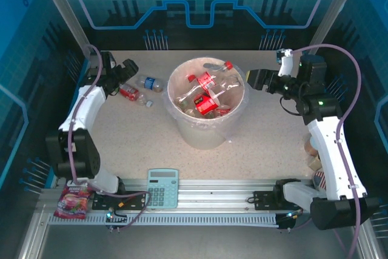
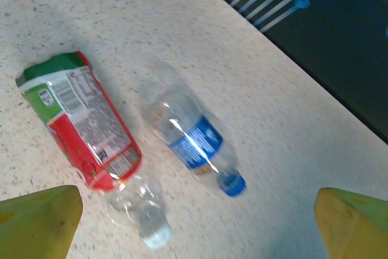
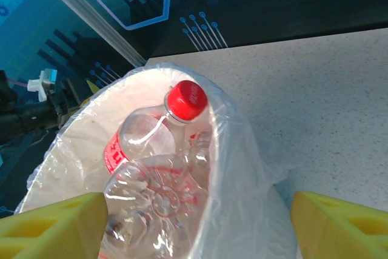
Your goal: Put the plastic bottles in the bin
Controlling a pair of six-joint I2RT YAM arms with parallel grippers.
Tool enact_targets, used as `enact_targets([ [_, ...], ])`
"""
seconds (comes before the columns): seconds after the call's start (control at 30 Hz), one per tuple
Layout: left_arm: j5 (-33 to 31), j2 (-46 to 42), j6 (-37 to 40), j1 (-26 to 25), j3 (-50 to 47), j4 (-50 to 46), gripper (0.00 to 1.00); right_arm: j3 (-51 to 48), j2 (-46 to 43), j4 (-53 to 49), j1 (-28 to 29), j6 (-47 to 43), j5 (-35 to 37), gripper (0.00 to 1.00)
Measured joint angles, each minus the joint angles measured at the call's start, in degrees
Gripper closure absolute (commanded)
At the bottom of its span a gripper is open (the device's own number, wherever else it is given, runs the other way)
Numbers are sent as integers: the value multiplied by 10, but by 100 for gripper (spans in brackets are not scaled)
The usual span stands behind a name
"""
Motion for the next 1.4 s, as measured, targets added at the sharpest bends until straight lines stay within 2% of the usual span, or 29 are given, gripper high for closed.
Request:
enact_targets([
  [0.23, -24, 131, -39, 14, 24, 19, 1, -42, -49, -18, -28, -6, 0, 21],
  [0.67, -72, 216, -60, 14, 30, 47, 2, -74, -81, -55, -50, -21, 0, 21],
  [0.8, -76, 230, -66, 14, 30, 51, 9, -80, -85, -61, -50, -24, 0, 21],
  [0.97, -85, 230, -77, 14, 27, 67, 25, -83, -87, -66, -52, -26, 0, 21],
  [1.4, -99, 181, -75, 14, -18, 81, 35, -83, -87, -64, -53, -26, 0, 21],
])
